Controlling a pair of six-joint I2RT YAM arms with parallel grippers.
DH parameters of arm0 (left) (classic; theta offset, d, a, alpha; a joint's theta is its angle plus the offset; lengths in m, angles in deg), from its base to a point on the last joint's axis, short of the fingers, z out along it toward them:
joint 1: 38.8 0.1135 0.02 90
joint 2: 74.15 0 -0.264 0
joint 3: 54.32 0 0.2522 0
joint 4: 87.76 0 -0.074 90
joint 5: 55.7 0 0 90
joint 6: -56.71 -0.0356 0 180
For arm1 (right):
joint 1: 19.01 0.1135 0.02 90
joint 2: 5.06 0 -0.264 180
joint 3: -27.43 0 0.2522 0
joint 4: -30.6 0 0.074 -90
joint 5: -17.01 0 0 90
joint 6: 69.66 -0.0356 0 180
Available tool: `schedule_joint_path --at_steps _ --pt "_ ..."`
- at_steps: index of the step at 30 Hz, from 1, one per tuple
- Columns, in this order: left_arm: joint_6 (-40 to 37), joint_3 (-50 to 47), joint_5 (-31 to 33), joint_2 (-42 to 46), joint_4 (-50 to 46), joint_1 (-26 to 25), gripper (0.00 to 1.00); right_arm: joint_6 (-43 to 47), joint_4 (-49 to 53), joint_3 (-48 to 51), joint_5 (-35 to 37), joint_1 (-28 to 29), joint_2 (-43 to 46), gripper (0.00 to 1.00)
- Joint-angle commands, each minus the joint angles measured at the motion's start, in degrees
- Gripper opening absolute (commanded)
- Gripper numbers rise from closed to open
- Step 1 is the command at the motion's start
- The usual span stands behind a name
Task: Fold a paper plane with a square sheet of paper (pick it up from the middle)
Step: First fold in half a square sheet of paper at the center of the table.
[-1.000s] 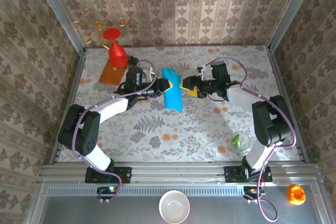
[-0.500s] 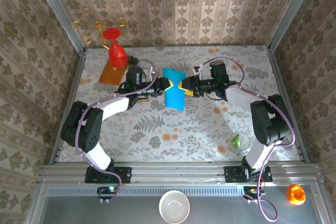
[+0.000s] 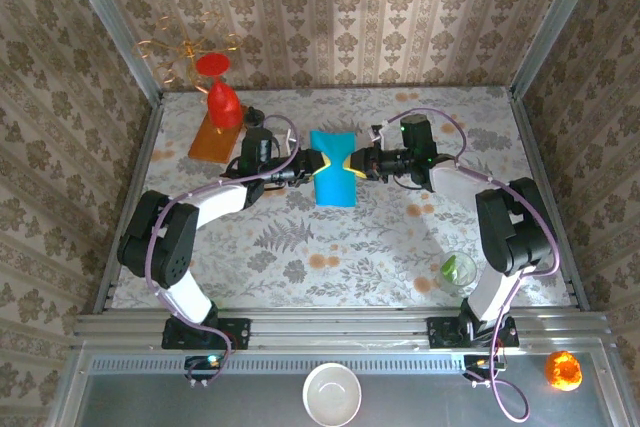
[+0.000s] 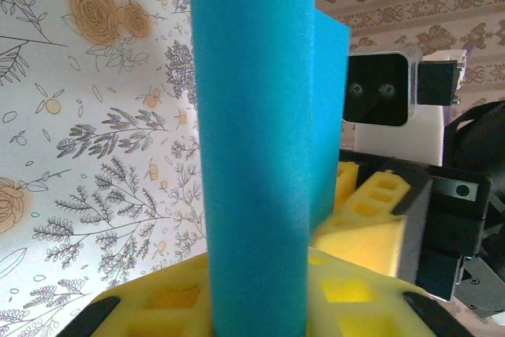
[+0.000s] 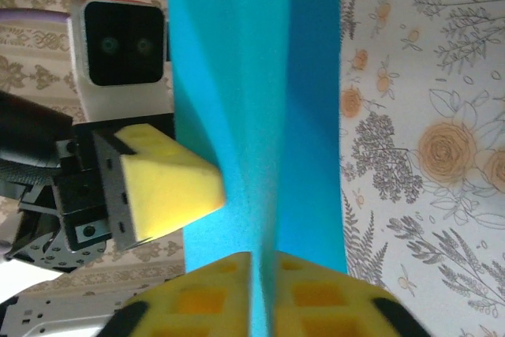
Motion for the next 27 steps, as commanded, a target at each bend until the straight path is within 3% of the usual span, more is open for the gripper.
schedule_joint_path --at_steps 1,6,17,18,23,27 --pt "0.5 -0.5 0.1 -0.1 1.0 0.4 0.29 2.0 5.4 -2.3 3.0 -0.2 -0.8 0.08" --pt "-1.5 -2.7 3.9 1.7 -2.0 3.8 0.55 4.8 11.2 -2.9 6.7 -1.9 1.8 0.01" --pt "-7.9 -9.1 12.1 9.3 -11.3 9.5 0.86 17.8 40.1 -13.0 14.7 -6.0 8.8 0.0" --pt "-8.8 -8.9 12.4 9.8 -12.8 9.6 0.98 17.0 41.2 -14.1 15.2 -5.9 8.5 0.0" --pt "-9.3 -9.5 12.0 10.0 -13.0 9.5 1.0 12.9 46.1 -18.4 16.1 -3.1 3.4 0.0" --pt "-9.0 -9.5 11.1 8.8 -11.8 8.5 0.99 6.6 33.6 -14.7 11.3 0.1 -0.2 0.01"
